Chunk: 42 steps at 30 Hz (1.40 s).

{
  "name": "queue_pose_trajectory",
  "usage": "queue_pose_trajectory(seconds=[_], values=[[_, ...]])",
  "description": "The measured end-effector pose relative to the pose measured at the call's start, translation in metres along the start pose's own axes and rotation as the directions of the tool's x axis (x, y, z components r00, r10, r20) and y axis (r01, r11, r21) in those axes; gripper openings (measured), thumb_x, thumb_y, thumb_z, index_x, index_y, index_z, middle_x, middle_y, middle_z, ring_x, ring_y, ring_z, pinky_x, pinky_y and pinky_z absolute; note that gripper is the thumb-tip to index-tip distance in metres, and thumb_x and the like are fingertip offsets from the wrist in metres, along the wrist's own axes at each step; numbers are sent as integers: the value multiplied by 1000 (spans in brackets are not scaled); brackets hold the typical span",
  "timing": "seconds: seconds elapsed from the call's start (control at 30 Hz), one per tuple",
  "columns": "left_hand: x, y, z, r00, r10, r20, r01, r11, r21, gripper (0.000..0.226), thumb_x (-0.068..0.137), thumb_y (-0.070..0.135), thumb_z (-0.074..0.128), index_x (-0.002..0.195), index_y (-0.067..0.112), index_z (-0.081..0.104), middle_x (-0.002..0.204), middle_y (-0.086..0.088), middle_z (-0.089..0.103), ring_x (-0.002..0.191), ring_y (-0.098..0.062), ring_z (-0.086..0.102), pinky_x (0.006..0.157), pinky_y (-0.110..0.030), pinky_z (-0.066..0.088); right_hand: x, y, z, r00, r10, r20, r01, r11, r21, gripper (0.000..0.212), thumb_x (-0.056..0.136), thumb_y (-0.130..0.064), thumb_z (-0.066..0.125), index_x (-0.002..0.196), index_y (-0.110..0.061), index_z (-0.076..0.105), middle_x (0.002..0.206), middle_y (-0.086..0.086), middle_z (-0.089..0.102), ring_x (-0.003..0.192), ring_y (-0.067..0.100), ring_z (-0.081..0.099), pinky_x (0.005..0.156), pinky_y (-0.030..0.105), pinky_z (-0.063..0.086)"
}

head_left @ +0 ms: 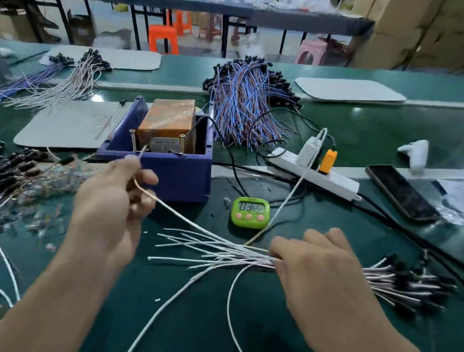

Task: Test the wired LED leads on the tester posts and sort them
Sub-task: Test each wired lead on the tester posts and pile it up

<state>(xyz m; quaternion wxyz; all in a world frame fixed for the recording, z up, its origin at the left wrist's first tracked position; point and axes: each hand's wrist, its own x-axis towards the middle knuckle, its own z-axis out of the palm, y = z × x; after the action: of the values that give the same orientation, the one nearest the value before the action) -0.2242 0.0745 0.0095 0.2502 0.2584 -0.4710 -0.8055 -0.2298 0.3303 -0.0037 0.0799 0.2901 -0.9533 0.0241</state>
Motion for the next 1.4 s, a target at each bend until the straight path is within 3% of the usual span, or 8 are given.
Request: queue_pose_trajectory(seconds=[0.2,0.33,0.4,0.57,0.67,0.87,1.1,1.4], values=[[-13,-47,4,984,-159,79,106,884,456,17,104,23,59,92,12,65,77,-4,79,51,-14,70,46,-24,53,-7,60,5,986,159,44,-161,987,30,31,85,-9,66,87,-37,54,76,-9,49,77,16,42,84,29,34],[-19,-54,-4,971,168,170,-172,-4,985,25,87,52,71,71,34,66,64,15,60,66,-19,58,64,-31,46,-8,62,28,976,184,121,-205,959,195,48,78,5,53,104,-36,56,93,-11,52,93,19,46,87,24,36],[-37,-50,5,824,378,423,-373,-201,906,21,85,48,73,70,34,65,70,14,53,71,-17,48,63,-30,36,-9,58,38,978,185,97,-204,949,239,49,76,6,54,105,-33,59,92,-11,53,91,20,48,81,23,32],[-70,-70,47,607,-26,794,-782,158,603,27,79,49,77,104,38,75,110,23,66,106,-4,54,89,-28,41,-6,63,48,975,210,78,-223,880,419,51,64,7,53,96,-32,62,85,-14,61,78,11,52,71,19,36],[-74,-97,73,538,-268,799,-821,50,569,45,81,49,74,125,37,67,117,12,70,110,-14,58,94,-33,44,-5,65,47,972,229,51,-222,826,519,48,63,4,59,93,-33,63,68,-16,58,68,3,54,61,13,36],[-55,-110,81,604,-133,786,-766,173,619,5,90,32,71,87,32,74,67,4,65,67,-18,56,63,-33,49,-13,86,38,963,267,-21,-214,817,536,43,74,4,68,91,-36,67,70,-15,61,75,4,58,67,9,41],[-37,-115,59,641,-62,765,-741,206,639,9,92,40,70,94,34,75,77,10,70,75,-13,60,72,-33,52,-35,130,35,935,353,-30,-320,878,356,43,84,7,63,92,-32,80,84,-3,69,86,27,61,88,39,46],[-31,-98,43,659,-63,749,-736,150,660,26,82,46,79,107,41,78,106,23,71,106,-7,63,95,-36,51,-43,125,68,884,434,-174,-369,876,311,56,73,23,54,105,-15,81,112,1,76,111,29,58,108,34,29]])
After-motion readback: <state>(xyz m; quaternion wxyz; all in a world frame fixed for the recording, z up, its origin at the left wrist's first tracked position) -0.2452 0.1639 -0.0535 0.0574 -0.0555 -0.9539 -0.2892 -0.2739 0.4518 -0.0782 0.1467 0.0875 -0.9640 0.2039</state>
